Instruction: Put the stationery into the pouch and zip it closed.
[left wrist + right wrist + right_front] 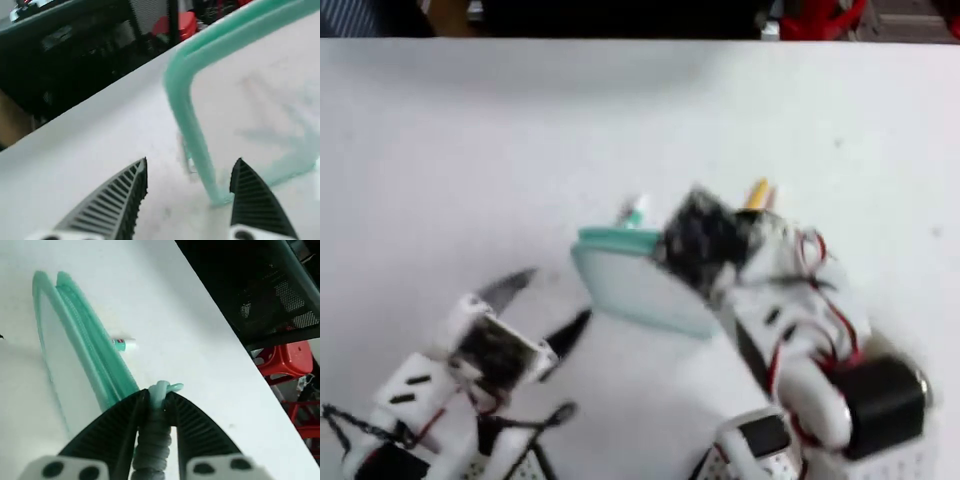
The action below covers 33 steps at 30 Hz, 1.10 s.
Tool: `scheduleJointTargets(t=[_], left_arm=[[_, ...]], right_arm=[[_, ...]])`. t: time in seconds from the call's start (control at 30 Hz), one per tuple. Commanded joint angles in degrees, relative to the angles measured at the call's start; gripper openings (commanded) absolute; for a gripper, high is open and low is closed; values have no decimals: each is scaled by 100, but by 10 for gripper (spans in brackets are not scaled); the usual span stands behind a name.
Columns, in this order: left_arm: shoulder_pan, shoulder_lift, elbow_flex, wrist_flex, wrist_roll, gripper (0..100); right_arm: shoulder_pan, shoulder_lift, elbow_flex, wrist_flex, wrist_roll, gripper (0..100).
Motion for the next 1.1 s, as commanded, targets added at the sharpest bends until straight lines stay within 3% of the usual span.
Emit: scheduleJointTargets(t=[0.0,0.3,0.47,0.63,0.77,0.9,1.07], left_arm=[[418,22,-70,-26,-396,268],[462,22,-308,-35,-782,268],[470,22,-299,-70,-782,269],[1112,22,-229,-88,-774,269],[1622,22,237,-607,-747,269],[1684,22,826,-1187,-369,265],[1666,-13,897,-976,-343,264]], right_arm=[[180,-541,756,-22,545,17],[224,-2035,1996,22,1978,17],[224,-2695,2435,22,2356,17],[-207,-3046,2549,13,2312,17],[-629,-3046,2558,-110,2189,17],[-699,-2695,2558,-523,1741,17],[-585,-1956,2514,-1481,1046,17]])
